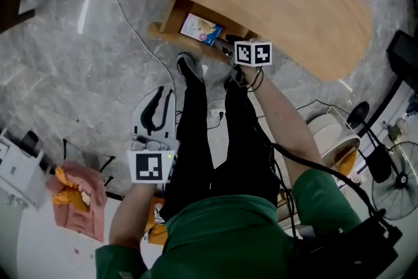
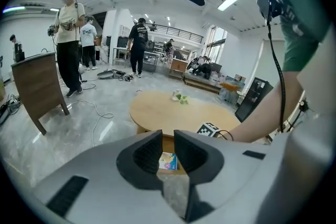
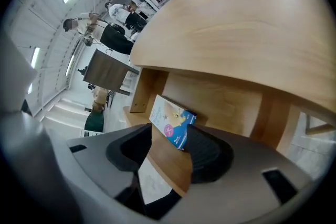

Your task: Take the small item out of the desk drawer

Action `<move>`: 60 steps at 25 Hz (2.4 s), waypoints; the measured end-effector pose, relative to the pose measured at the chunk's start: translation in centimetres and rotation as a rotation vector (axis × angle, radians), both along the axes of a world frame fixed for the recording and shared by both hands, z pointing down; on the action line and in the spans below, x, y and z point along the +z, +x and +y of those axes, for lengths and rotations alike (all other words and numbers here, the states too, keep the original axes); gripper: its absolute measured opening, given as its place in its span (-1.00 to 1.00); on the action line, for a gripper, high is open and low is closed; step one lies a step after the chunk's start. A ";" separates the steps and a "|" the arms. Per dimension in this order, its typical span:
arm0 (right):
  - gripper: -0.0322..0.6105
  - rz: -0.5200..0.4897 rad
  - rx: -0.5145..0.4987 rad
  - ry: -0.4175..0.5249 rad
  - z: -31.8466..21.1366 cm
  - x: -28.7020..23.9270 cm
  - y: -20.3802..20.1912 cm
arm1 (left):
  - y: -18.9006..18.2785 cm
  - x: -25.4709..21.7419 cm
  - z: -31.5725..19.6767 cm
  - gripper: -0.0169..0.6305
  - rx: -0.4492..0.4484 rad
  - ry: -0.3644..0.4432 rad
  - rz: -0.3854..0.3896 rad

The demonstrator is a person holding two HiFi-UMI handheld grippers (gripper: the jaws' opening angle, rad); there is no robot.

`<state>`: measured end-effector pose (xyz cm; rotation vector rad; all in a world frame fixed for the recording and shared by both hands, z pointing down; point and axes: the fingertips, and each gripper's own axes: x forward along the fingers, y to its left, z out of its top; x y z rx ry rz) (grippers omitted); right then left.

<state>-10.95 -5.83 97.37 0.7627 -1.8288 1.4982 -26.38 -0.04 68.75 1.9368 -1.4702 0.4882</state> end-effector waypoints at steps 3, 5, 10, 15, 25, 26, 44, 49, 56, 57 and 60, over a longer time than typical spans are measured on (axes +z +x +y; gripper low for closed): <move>-0.20 0.005 -0.001 -0.034 -0.5 1.7 -0.4 | -1.1 1.0 -0.2 -0.70 -0.016 -0.004 0.003; -0.21 0.017 -0.016 -0.042 -0.8 2.7 -0.8 | -1.7 1.5 -0.5 -0.70 -0.036 -0.003 0.009; -0.21 0.088 -0.033 -0.051 -0.7 5.0 -0.7 | -2.3 2.1 -0.5 -0.70 -0.052 -0.013 0.024; -0.33 0.101 -0.037 -0.058 -0.8 6.9 -1.0 | -3.1 3.2 -0.2 -0.70 -0.058 -0.035 0.018; -0.68 0.076 -0.022 0.020 -0.9 5.8 -1.0 | -2.6 4.2 0.4 -0.70 -0.047 -0.068 0.015; -0.69 0.069 -0.019 0.032 -1.0 5.5 -1.0 | -2.5 4.2 0.3 -0.70 -0.046 -0.068 0.017; -0.71 -0.090 0.112 0.117 -2.3 -6.4 1.6 | 1.3 -0.9 -1.5 -0.70 0.027 0.031 0.017; -0.71 -0.094 0.222 0.164 -6.4 -9.6 6.4 | 3.5 -2.9 -2.2 -0.70 0.048 0.065 0.016; -0.71 -0.062 0.337 0.165 -11.3 -10.4 13.5 | 5.4 -3.4 -1.3 -0.70 0.057 0.052 0.001; -0.71 -0.054 0.346 0.164 -11.7 -10.3 14.1 | 5.3 -3.3 -0.9 -0.70 0.054 0.052 -0.001; -0.71 -0.031 0.373 0.155 -13.0 -10.1 15.9 | 5.0 -3.2 -0.3 -0.70 0.036 0.040 -0.006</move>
